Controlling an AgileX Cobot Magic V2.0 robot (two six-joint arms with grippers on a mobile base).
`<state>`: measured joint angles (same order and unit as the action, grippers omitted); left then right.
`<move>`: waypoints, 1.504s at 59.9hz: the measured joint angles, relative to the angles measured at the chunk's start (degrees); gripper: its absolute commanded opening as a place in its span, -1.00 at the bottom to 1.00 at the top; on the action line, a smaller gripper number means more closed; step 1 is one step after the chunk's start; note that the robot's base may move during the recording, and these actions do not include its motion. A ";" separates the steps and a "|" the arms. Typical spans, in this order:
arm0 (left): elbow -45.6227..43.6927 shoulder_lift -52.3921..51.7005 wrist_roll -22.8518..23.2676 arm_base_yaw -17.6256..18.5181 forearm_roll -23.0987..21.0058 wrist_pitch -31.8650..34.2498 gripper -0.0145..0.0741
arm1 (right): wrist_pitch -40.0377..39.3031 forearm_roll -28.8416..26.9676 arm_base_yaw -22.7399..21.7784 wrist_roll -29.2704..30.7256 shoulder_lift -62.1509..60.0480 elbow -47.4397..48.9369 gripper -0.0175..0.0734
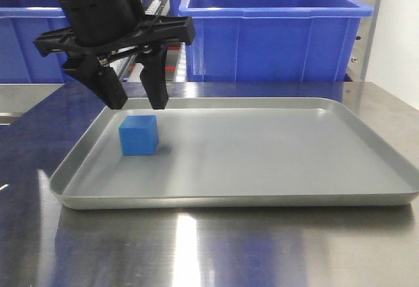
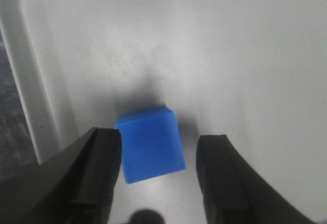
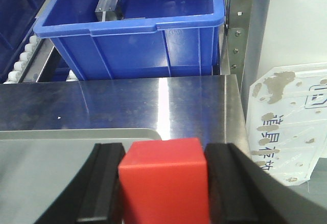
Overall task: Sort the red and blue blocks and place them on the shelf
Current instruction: 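Lower the open left gripper over the blue cube, then close the left gripper around the blue cube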
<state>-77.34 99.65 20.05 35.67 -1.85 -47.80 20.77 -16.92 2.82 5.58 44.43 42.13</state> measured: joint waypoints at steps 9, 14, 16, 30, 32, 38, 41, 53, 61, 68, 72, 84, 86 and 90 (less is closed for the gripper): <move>-0.02 0.00 0.79 0.00 0.34 -0.12 0.26 | 0.00 0.00 0.00 0.00 0.00 0.00 -0.49; -0.02 0.00 1.04 0.00 0.58 -0.21 0.26 | 0.00 0.00 0.00 0.00 0.00 0.00 -0.49; -0.02 0.00 1.04 0.00 0.57 -0.21 0.26 | 0.00 0.00 0.00 0.00 0.00 0.00 -0.49; -0.02 0.00 1.17 0.00 0.73 -0.21 0.27 | 0.00 0.00 0.00 0.00 0.00 0.00 -0.49; -0.02 0.00 1.17 0.00 0.73 -0.21 0.27 | 0.00 0.00 0.00 0.00 0.00 0.00 -0.49; -0.12 0.36 1.17 0.00 0.82 -0.21 0.32 | 0.09 0.00 0.00 0.00 0.00 0.00 -0.49; -0.12 0.66 1.17 0.00 0.82 -0.21 0.34 | 0.09 0.00 0.00 0.00 0.00 0.00 -0.49; -0.12 1.13 1.17 0.88 1.09 -0.01 0.34 | 0.09 0.00 0.00 0.00 0.00 0.00 -0.49; -0.12 1.13 1.17 0.95 1.09 0.36 0.34 | 0.09 0.00 0.00 0.00 0.00 0.00 -0.49; -0.12 1.13 1.31 0.95 1.22 0.36 0.34 | 0.09 0.00 0.00 0.00 0.00 0.00 -0.49; -0.12 1.13 1.44 0.95 1.22 0.36 0.34 | 0.09 0.00 0.00 0.00 0.00 0.00 -0.49; -0.12 1.13 2.69 0.95 1.85 0.25 0.34 | 0.09 0.00 0.00 0.00 0.00 0.00 -0.49; -0.12 1.13 2.80 0.95 1.85 0.25 0.34 | 0.09 0.00 0.00 0.00 0.00 0.00 -0.49; -0.12 1.18 2.93 0.95 2.16 0.25 0.34 | 0.09 0.00 0.00 0.00 0.00 0.00 -0.49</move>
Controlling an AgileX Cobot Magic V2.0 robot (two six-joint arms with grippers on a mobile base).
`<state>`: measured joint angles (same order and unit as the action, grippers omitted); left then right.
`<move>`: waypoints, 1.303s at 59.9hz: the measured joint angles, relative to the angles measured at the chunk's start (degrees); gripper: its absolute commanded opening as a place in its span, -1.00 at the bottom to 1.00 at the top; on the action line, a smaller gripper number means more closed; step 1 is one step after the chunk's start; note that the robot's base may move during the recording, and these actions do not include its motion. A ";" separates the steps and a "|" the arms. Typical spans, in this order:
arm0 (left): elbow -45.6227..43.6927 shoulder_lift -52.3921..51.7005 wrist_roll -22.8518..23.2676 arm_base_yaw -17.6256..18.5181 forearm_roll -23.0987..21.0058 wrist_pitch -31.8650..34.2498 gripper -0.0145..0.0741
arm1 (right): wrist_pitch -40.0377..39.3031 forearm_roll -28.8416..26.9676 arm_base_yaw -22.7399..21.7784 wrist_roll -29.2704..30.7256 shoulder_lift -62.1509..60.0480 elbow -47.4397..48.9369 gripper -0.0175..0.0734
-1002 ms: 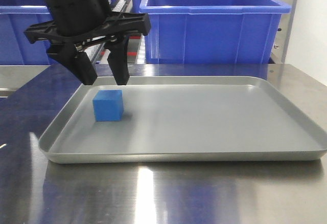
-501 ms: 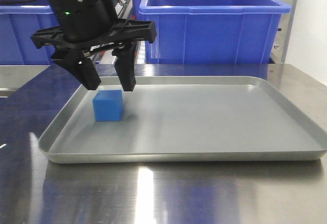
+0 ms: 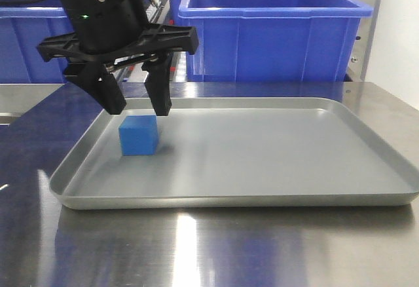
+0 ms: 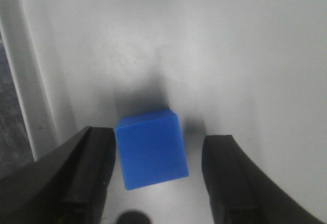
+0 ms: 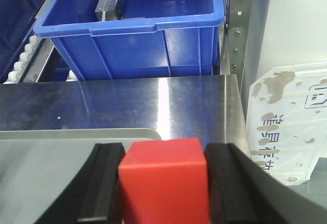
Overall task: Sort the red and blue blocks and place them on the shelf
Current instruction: 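Close the left gripper around the blue cube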
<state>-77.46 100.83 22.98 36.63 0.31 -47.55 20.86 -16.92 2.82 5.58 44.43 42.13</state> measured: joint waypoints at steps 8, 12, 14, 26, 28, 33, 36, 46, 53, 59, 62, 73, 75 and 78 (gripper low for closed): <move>-0.02 0.94 0.84 0.00 0.13 -0.93 0.34 | 0.00 0.00 0.00 0.00 0.00 0.00 -0.49; -0.02 1.84 1.21 0.07 0.21 -1.39 0.34 | 0.00 0.00 0.00 0.00 0.00 0.00 -0.49; -0.02 2.17 1.21 0.14 0.25 -1.68 0.34 | 0.00 0.00 0.00 0.00 0.00 0.00 -0.49; -0.02 3.42 1.59 0.21 0.25 -2.01 0.33 | 0.00 0.00 0.00 0.00 0.00 0.00 -0.49; -0.02 3.56 1.59 0.21 0.25 -2.01 0.33 | 0.00 0.00 0.00 0.00 0.00 0.00 -0.49; -0.02 3.88 1.59 0.21 0.25 -1.89 0.33 | 0.00 0.00 0.00 0.00 0.00 0.00 -0.49; -0.02 4.11 1.67 0.21 0.25 -1.89 0.33 | 0.00 0.00 0.00 0.00 0.00 0.00 -0.49; -0.02 4.71 2.61 0.21 0.25 -1.33 0.33 | 0.00 0.00 0.00 0.00 0.00 0.00 -0.49; -0.02 4.91 2.69 0.21 0.25 -1.18 0.23 | 0.00 0.00 0.00 0.00 0.00 0.00 -0.49; -0.02 4.91 2.69 0.21 0.25 -1.09 0.00 | 0.00 0.00 0.00 0.00 0.00 0.00 -0.49; -0.02 4.91 2.69 0.21 0.25 -1.09 -0.16 | 0.00 0.00 0.00 0.00 0.00 0.00 -0.49; -0.12 4.91 2.78 0.21 0.25 -1.09 -0.39 | 0.00 0.00 0.00 0.00 0.00 0.00 -0.49; -0.12 4.91 2.78 0.21 0.25 -1.09 -0.39 | 0.00 0.00 0.00 0.00 0.00 0.00 -0.49; -0.12 4.91 2.78 0.21 0.25 -1.09 -0.39 | 0.00 0.00 0.00 0.00 0.00 0.00 -0.49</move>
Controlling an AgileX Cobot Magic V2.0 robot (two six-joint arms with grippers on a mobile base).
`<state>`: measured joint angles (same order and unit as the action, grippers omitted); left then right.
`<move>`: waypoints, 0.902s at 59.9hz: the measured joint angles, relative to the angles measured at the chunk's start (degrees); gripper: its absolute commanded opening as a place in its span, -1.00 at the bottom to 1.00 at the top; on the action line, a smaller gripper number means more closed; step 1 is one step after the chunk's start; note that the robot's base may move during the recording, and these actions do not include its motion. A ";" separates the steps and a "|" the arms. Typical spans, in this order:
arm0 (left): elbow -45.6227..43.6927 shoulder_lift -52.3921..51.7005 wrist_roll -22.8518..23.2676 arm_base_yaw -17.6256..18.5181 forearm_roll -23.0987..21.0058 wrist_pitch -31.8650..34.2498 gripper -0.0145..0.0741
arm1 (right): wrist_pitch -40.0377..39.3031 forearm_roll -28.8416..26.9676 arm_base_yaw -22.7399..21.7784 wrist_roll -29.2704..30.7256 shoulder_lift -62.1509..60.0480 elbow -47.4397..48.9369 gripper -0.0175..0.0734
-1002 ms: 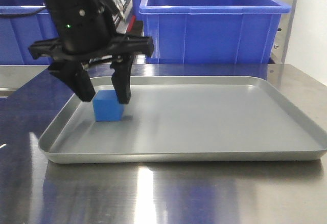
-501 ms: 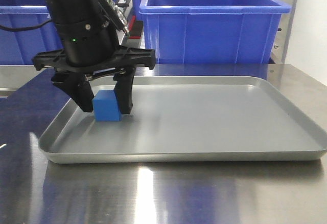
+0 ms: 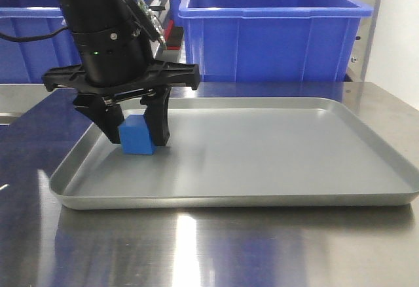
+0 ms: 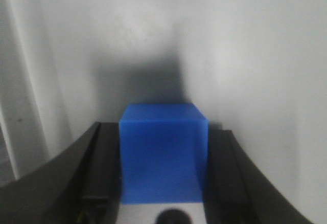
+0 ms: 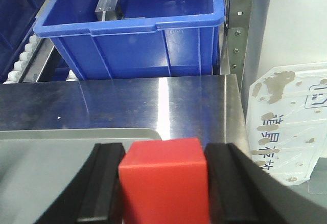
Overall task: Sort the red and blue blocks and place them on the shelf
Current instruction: 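Close the left gripper around the blue cube, then lift the blue cube off the tray with the left gripper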
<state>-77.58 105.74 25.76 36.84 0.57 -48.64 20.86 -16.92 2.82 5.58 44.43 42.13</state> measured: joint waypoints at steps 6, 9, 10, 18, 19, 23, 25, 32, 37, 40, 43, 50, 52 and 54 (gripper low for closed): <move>0.00 0.00 0.00 0.00 0.09 0.00 -0.39 | 0.00 0.00 0.00 0.00 0.00 0.00 -0.49; 0.00 0.00 0.00 0.00 0.09 0.00 -0.39 | 0.00 0.00 0.00 0.00 0.00 0.00 -0.49; 0.00 0.00 0.00 0.00 0.09 0.00 -0.39 | 0.00 0.00 0.00 0.00 0.00 0.00 -0.49; 0.00 -0.12 0.00 0.00 0.09 0.00 -0.39 | 0.00 0.00 0.00 0.00 0.00 0.00 -0.49; 0.00 -0.21 0.00 0.00 0.09 0.00 -0.39 | 0.00 0.00 0.00 0.00 0.00 0.00 -0.49; 0.00 -1.03 0.00 0.00 0.65 0.00 -0.39 | 0.00 0.00 0.00 0.00 0.00 0.00 -0.49; 0.00 -1.47 0.00 0.00 0.88 0.00 -0.39 | 0.00 0.00 0.00 0.00 0.00 0.00 -0.49; -0.39 -3.61 0.00 0.00 2.40 0.00 -0.39 | 0.00 0.00 0.00 0.00 0.00 0.00 -0.49; -1.08 -5.56 0.00 -0.45 3.29 -0.12 -0.39 | 0.00 0.00 0.00 0.00 0.00 0.00 -0.49; -1.55 -6.95 0.00 -0.93 3.73 -0.12 -0.39 | 0.00 0.00 0.00 0.00 0.00 0.00 -0.49; -1.98 -8.59 0.00 -1.49 4.76 -0.12 -0.39 | 0.00 0.00 0.00 0.00 0.00 0.00 -0.49; -2.39 -12.50 0.00 -3.37 7.26 0.08 -0.39 | 0.00 0.00 0.00 0.00 0.00 0.00 -0.49; -2.39 -13.87 0.00 -4.07 7.82 0.08 -0.39 | 0.00 0.00 0.00 0.00 0.00 0.00 -0.49; -2.39 -15.24 0.00 -4.80 8.36 0.08 -0.39 | 0.00 0.00 0.00 0.00 0.00 0.00 -0.49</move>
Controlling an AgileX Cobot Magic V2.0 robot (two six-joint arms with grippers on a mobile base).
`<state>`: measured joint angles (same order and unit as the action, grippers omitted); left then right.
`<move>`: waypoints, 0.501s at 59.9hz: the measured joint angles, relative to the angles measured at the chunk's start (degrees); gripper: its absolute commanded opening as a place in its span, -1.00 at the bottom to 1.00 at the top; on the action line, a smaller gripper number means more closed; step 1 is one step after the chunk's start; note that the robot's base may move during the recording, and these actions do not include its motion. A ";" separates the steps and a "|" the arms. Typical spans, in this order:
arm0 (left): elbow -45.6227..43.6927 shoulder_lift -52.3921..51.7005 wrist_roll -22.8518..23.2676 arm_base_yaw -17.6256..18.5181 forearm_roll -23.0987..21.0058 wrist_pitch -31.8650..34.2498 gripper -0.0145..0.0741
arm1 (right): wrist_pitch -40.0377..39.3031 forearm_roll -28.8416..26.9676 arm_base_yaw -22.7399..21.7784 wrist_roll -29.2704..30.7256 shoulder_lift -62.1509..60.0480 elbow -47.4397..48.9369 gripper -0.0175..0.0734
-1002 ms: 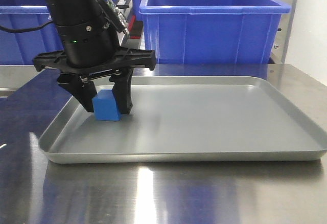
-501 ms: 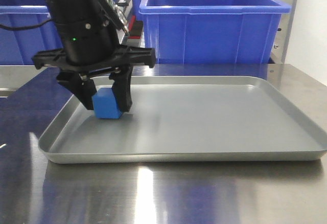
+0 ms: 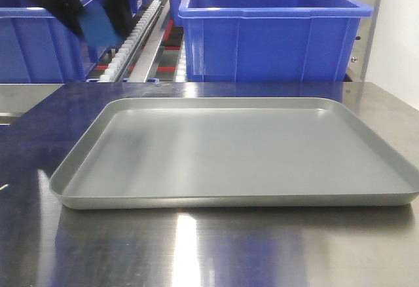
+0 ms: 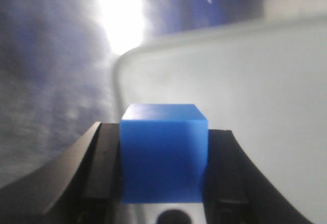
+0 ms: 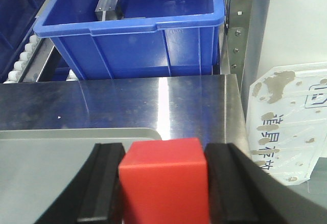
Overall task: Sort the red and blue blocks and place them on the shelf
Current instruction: 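Lift the blue cube off the tray with the left gripper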
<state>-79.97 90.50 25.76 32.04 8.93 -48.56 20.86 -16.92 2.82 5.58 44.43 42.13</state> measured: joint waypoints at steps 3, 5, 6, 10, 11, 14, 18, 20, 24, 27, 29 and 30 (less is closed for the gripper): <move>0.00 -1.87 0.00 -0.90 0.55 -0.22 -0.39 | 0.00 0.00 0.00 0.00 0.00 0.00 -0.49; 0.00 -3.23 0.00 -1.64 0.85 -0.35 -0.39 | 0.00 0.00 0.00 0.00 0.00 0.00 -0.49; 0.00 -4.06 0.00 -2.07 0.96 -0.52 -0.39 | 0.00 0.00 0.00 0.00 0.00 0.00 -0.49; 0.00 -6.53 0.00 -3.35 1.49 -1.09 -0.39 | 0.00 0.00 0.00 0.00 0.00 0.00 -0.49; 0.00 -7.10 0.00 -3.62 1.49 -1.23 -0.39 | 0.00 0.00 0.00 0.00 0.00 0.00 -0.49; 0.30 -9.22 0.00 -4.61 1.74 -1.33 -0.39 | 0.00 0.00 0.00 0.00 0.00 0.00 -0.49; 1.29 -12.50 0.04 -5.64 1.96 -1.33 -0.39 | 0.00 0.00 0.00 0.00 0.00 0.00 -0.49; 2.23 -14.19 0.04 -6.35 2.05 -1.11 -0.39 | 0.00 0.00 0.00 0.00 0.00 0.00 -0.49; 4.31 -17.57 0.13 -7.59 2.05 -0.20 -0.39 | 0.00 0.00 0.00 0.00 0.00 0.00 -0.49; 6.41 -19.99 0.13 -8.73 2.05 0.88 -0.39 | 0.00 0.00 0.00 0.00 0.00 0.00 -0.49; 8.14 -21.69 0.13 -9.67 2.05 1.88 -0.39 | 0.00 0.00 0.00 0.00 0.00 0.00 -0.49; 8.86 -22.39 0.13 -10.05 2.05 2.22 -0.39 | 0.00 0.00 0.00 0.00 0.00 0.00 -0.49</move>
<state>-71.11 68.10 25.89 21.99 10.98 -46.33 20.86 -16.92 2.82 5.58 44.43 42.13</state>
